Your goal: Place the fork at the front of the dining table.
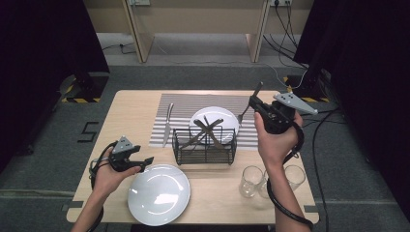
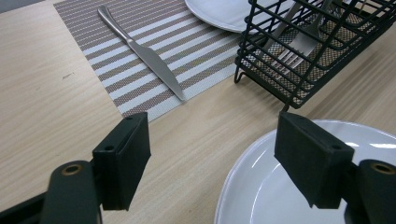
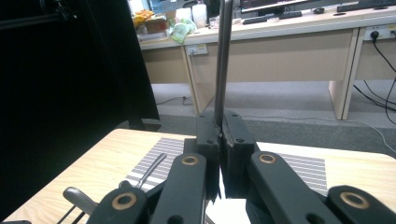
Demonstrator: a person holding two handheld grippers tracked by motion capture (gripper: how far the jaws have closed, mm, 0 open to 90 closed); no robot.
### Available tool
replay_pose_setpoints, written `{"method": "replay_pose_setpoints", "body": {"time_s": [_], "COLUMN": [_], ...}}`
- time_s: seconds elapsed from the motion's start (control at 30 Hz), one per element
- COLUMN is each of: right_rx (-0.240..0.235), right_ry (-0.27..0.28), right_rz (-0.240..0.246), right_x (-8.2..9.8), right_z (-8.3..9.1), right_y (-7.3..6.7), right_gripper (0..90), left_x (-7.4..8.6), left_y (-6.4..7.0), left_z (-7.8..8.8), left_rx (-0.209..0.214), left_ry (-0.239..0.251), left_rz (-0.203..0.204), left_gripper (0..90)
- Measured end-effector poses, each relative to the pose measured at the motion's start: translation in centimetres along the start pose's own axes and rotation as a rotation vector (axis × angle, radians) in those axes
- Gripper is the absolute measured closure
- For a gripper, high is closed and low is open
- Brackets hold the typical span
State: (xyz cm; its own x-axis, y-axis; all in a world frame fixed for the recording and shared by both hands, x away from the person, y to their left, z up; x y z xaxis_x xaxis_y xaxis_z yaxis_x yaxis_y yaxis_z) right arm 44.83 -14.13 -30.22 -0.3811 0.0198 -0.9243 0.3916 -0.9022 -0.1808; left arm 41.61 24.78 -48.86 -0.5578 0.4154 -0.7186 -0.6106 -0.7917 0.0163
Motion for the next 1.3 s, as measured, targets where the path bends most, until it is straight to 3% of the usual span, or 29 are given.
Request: {"method": "replay_pose_setpoints", "body": {"time_s": [1.3], "right_rx": [0.042], "right_ry": [-0.032], "right_rz": [-0.025], "right_x": [1.4], "right_z": [-0.3], "right_y": [2.0], "right_gripper": [87.4], "left_x": [0.1], "left_y": [-0.1], "left_z": [-0.1], "left_rx": [-0.002], "left_ry": [-0.007], "left_rz": [-0.004], "left_gripper": [26.5]}}
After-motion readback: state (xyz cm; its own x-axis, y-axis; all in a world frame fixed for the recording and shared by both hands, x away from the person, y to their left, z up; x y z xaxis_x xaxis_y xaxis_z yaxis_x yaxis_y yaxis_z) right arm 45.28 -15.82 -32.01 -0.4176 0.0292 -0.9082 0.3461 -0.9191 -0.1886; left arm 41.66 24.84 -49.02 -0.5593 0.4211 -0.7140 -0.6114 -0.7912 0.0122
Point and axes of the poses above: each handheld gripper's, and its own axes: z roughly backward along the jaws, x roughly out of its underside, y roughly to its right, the point moved 6 cm from there along -z, roughly forward along the jaws, and after that the axes turned 7 degrees about -y, right-handed, at the moved point
